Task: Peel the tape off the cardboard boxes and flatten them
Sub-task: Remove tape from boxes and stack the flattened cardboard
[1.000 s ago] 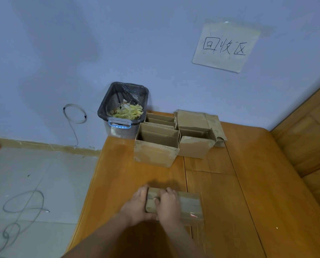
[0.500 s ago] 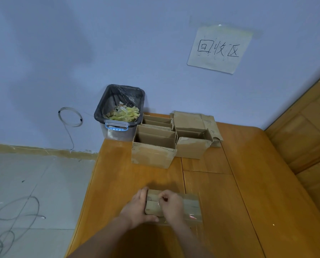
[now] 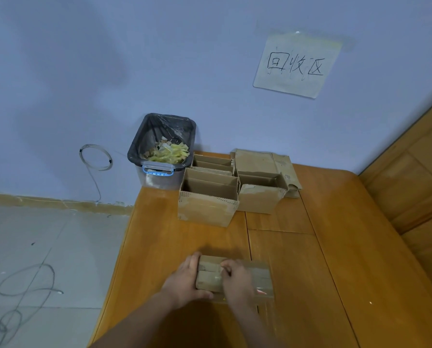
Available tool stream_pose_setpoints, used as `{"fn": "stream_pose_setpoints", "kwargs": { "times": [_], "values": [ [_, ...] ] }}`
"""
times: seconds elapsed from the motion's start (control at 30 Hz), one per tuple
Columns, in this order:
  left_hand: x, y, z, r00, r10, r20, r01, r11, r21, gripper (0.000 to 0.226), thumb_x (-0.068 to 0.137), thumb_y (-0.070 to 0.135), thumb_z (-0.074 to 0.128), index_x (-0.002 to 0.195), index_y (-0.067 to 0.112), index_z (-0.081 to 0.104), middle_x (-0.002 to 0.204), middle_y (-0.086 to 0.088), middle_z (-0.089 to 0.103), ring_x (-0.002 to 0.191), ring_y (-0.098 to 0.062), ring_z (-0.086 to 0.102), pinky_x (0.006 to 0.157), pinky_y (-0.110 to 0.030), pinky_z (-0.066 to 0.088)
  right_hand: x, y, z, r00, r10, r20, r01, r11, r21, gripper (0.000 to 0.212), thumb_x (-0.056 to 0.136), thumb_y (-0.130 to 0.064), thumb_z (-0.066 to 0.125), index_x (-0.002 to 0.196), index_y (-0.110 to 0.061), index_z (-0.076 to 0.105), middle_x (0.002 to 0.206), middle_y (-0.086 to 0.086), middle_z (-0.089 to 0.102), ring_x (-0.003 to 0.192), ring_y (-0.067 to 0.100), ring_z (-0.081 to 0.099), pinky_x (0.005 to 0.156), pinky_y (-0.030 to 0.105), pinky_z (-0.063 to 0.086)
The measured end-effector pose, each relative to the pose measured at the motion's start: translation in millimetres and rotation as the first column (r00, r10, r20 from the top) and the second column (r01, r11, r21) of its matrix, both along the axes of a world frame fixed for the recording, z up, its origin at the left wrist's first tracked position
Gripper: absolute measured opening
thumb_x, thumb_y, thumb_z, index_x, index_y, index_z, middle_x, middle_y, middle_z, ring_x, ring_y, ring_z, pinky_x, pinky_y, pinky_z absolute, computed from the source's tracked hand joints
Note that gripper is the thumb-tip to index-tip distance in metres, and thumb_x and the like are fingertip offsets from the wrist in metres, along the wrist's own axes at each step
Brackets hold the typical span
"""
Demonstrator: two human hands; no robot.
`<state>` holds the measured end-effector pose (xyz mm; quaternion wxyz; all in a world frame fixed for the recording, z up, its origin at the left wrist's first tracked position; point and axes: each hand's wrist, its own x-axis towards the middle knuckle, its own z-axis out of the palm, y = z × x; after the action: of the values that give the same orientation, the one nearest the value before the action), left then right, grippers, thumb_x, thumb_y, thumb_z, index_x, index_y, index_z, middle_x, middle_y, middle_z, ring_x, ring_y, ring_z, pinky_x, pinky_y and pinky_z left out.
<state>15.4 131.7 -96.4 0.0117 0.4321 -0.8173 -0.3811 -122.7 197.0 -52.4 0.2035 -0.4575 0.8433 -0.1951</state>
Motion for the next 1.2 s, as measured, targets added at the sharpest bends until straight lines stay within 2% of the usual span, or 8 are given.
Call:
{"fn": "stream_pose_setpoints", "kwargs": {
  "times": [0.2, 0.37, 0.67, 0.77, 0.87, 0.97, 1.1, 1.2],
  "values": [
    [-1.7, 0.0, 0.2, 1.0, -0.012, 0.017, 0.012, 1.0, -0.009, 0.117, 0.071, 0.063, 0.072, 0.151, 0.016, 0.0, 0.151, 0.003, 0.021, 0.137, -0.013, 0.028, 0.107, -0.029, 0.036, 9.2, -3.4, 2.1, 0.967, 0.132, -0.218, -0.104, 0.985, 0.135, 0.034, 0.098, -0.04, 0.045, 0.123, -0.019, 0.053, 0.121, -0.001, 0.054, 0.111, 0.015, 0.051, 0.095, 0.027, 0.04],
    [-2.1, -0.1, 2.5, 1.0, -0.011, 0.016, 0.012, 1.0, -0.018, 0.117, 0.071, 0.063, 0.073, 0.151, 0.015, 0.002, 0.151, 0.003, 0.023, 0.137, -0.013, 0.029, 0.107, -0.029, 0.036, 9.9, -11.7, 4.9, 0.958, 0.165, -0.236, -0.12, 0.973, 0.195, 0.03, 0.095, -0.027, 0.055, 0.123, -0.017, 0.052, 0.123, 0.0, 0.056, 0.115, 0.016, 0.051, 0.1, 0.03, 0.042],
    [2.0, 0.2, 6.3, 0.999, -0.035, 0.031, 0.036, 0.999, -0.037, 0.111, 0.074, 0.059, 0.072, 0.15, 0.014, 0.006, 0.15, 0.0, 0.026, 0.137, -0.015, 0.03, 0.108, -0.033, 0.037, -4.5, -7.6, 9.7, 0.998, 0.053, 0.02, -0.055, 0.996, 0.073, 0.01, 0.096, -0.024, 0.054, 0.099, -0.025, 0.064, 0.099, -0.007, 0.065, 0.09, 0.007, 0.059, 0.082, 0.023, 0.05],
    [-1.8, 0.2, 9.4, 0.997, -0.048, 0.055, 0.051, 0.997, -0.055, 0.11, 0.075, 0.059, 0.072, 0.15, 0.016, 0.005, 0.15, 0.001, 0.025, 0.138, -0.015, 0.028, 0.108, -0.033, 0.037, -12.0, -5.4, 2.7, 0.997, -0.046, 0.06, 0.041, 0.996, 0.076, 0.007, 0.093, -0.025, 0.06, 0.099, -0.027, 0.062, 0.108, -0.007, 0.06, 0.098, 0.011, 0.059, 0.086, 0.028, 0.051],
    [-2.0, 1.1, 8.9, 0.996, -0.054, 0.064, 0.058, 0.997, -0.051, 0.111, 0.075, 0.058, 0.072, 0.151, 0.016, 0.004, 0.151, 0.001, 0.025, 0.138, -0.015, 0.029, 0.109, -0.034, 0.036, -26.1, -1.4, -2.3, 0.975, -0.184, 0.124, 0.167, 0.977, 0.136, 0.044, 0.081, -0.037, 0.073, 0.12, -0.035, 0.052, 0.127, 0.0, 0.038, 0.122, 0.023, 0.043, 0.104, 0.037, 0.04],
    [-1.2, 1.0, 9.4, 0.997, -0.055, 0.061, 0.058, 0.997, -0.049, 0.11, 0.075, 0.058, 0.072, 0.151, 0.015, 0.004, 0.151, 0.001, 0.026, 0.138, -0.015, 0.029, 0.109, -0.033, 0.036, -35.6, -1.7, -2.8, 0.972, -0.219, 0.087, 0.197, 0.958, 0.21, 0.07, 0.07, -0.053, 0.076, 0.13, -0.043, 0.042, 0.134, 0.002, 0.03, 0.128, 0.028, 0.028, 0.107, 0.041, 0.025],
    [-2.5, 0.6, 10.4, 0.996, -0.056, 0.067, 0.06, 0.996, -0.062, 0.109, 0.076, 0.058, 0.071, 0.151, 0.015, 0.004, 0.151, 0.001, 0.025, 0.137, -0.015, 0.03, 0.109, -0.033, 0.037, -46.0, -3.3, -1.4, 0.978, -0.163, 0.131, 0.131, 0.966, 0.222, 0.049, 0.077, -0.043, 0.074, 0.12, -0.048, 0.052, 0.138, -0.003, 0.031, 0.129, 0.026, 0.026, 0.106, 0.041, 0.023],
    [-1.7, 2.0, 9.3, 0.996, -0.057, 0.067, 0.062, 0.996, -0.065, 0.11, 0.076, 0.06, 0.071, 0.151, 0.016, 0.004, 0.152, 0.001, 0.025, 0.137, -0.015, 0.03, 0.109, -0.034, 0.037, -49.6, -4.1, -0.2, 0.985, -0.023, 0.172, -0.011, 0.981, 0.194, 0.036, 0.085, -0.034, 0.069, 0.117, -0.044, 0.057, 0.134, -0.008, 0.038, 0.132, 0.023, 0.03, 0.11, 0.04, 0.025]
  ]
}}
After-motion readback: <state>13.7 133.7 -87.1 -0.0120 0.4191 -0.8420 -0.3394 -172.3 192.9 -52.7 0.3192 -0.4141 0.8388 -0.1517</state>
